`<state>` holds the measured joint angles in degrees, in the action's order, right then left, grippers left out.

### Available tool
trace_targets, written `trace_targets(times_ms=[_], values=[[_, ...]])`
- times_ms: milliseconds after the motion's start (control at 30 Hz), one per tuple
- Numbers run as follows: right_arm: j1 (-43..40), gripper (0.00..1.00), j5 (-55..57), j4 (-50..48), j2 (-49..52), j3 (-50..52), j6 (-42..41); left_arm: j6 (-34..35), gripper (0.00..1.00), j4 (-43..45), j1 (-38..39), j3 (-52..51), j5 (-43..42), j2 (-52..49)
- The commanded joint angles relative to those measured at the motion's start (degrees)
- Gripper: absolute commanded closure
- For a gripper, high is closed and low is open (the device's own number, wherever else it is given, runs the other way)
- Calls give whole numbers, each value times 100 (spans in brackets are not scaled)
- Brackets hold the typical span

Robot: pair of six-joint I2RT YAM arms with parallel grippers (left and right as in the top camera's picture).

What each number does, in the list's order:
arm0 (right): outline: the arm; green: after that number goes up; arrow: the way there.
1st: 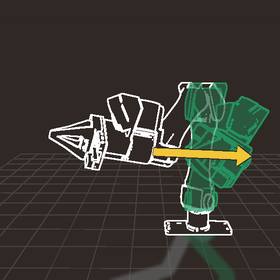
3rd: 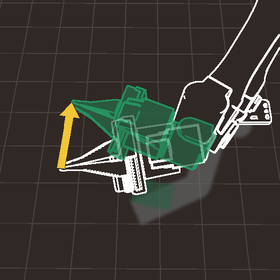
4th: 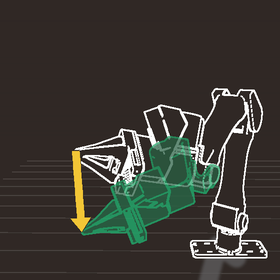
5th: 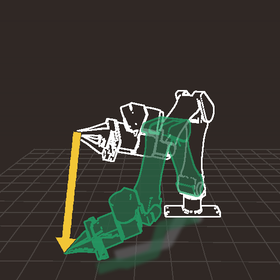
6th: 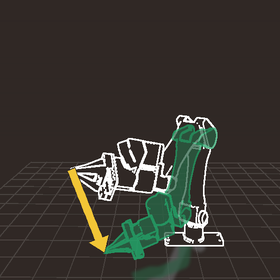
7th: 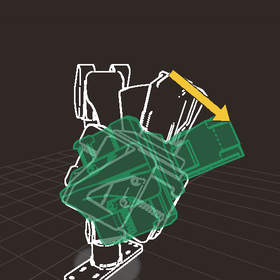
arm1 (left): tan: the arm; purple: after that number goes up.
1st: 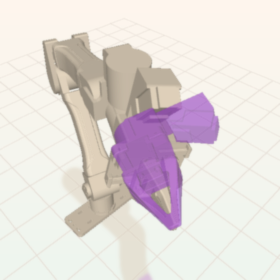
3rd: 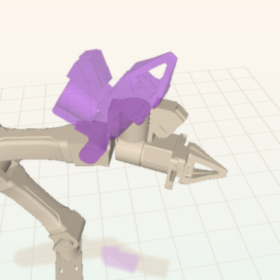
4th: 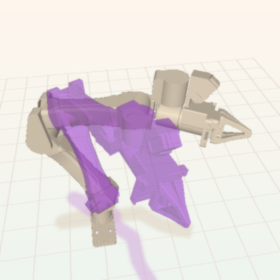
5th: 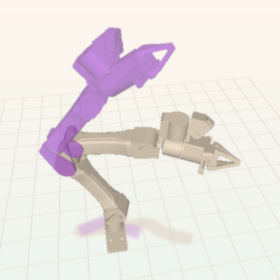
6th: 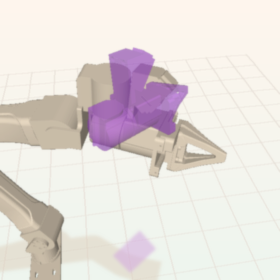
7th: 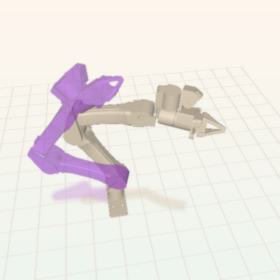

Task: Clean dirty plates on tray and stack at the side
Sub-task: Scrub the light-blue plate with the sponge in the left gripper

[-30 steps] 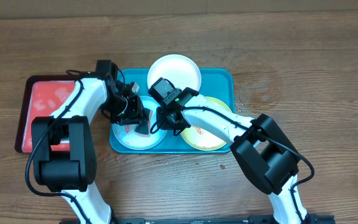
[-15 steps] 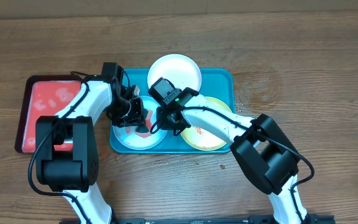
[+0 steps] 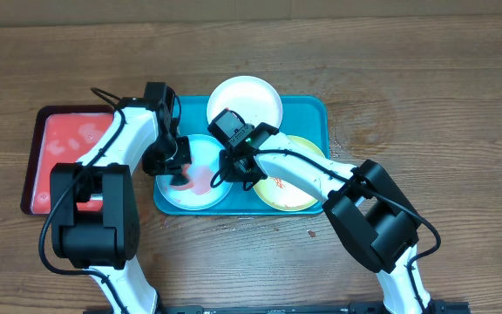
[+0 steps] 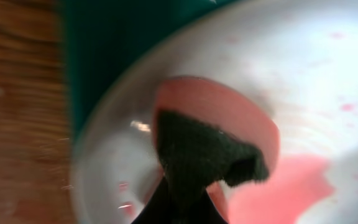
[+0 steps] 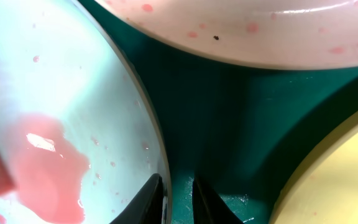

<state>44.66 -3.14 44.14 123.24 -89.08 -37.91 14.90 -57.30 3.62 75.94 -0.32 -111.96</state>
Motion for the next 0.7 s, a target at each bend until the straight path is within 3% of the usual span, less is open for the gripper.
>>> trace_targets(times_ms=[0,100,367,667], values=[[-7,82,55,11,26,68,-24,105,96,-94,-70,402,732,-9],[-7,82,55,7,26,68,-24,103,96,-114,-68,581,439,-9],[-7,82,52,-35,26,68,-26,114,96,199,7,450,-1827,-15],[-17,82,52,-31,26,68,-24,444,96,553,131,-256,-1818,-22]])
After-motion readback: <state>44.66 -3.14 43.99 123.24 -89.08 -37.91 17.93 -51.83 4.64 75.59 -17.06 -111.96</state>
